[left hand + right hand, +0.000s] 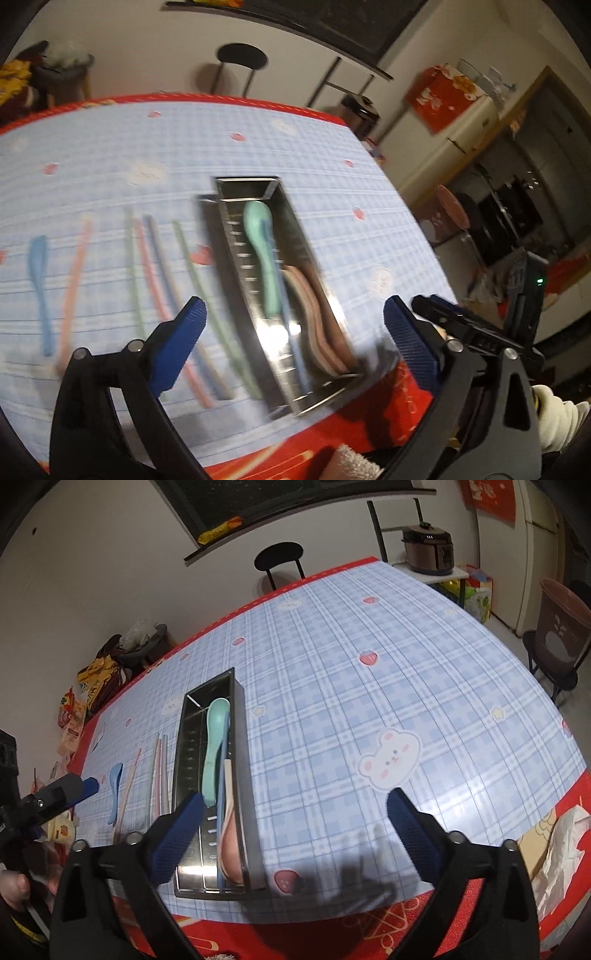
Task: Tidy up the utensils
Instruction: 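Move both tools back over the remaining utensils, then close the left tool on the blue spoon handle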
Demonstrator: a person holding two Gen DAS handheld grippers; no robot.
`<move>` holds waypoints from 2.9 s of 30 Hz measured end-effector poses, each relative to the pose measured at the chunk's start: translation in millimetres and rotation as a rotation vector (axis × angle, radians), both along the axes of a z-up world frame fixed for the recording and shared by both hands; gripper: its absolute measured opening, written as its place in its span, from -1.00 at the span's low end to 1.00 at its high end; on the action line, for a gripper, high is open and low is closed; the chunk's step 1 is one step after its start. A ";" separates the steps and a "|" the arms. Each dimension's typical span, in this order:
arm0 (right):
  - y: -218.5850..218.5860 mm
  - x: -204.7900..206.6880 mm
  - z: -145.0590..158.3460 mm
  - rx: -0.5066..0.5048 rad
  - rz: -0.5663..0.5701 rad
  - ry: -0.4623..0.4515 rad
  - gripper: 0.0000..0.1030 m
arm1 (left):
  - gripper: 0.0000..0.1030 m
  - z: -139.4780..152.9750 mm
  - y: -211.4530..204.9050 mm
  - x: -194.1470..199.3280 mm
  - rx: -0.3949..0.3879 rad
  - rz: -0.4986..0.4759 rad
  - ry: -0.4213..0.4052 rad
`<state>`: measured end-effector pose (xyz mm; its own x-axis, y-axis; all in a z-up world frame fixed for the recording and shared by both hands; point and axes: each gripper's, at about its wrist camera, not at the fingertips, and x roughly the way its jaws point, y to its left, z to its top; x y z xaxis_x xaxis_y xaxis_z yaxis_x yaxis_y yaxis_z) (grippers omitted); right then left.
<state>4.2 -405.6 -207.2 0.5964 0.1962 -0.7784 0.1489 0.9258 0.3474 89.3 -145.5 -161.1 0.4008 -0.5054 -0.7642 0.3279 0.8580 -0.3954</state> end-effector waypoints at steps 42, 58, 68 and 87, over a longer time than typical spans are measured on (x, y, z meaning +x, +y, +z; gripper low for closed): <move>209.2 28.8 -3.8 -0.343 0.194 0.046 0.89 | 0.89 -49.1 243.1 -43.7 0.081 0.342 -0.028; 255.3 62.5 -16.0 -0.332 0.316 0.117 0.84 | -0.02 -88.4 272.1 41.1 0.057 0.318 0.141; 267.1 77.6 -25.1 -0.241 0.385 0.140 0.28 | -0.24 -112.7 261.9 79.2 -0.079 0.285 0.201; 263.8 85.2 -39.5 -0.182 0.397 0.176 0.17 | -0.55 -118.8 247.5 97.0 -0.077 0.254 0.192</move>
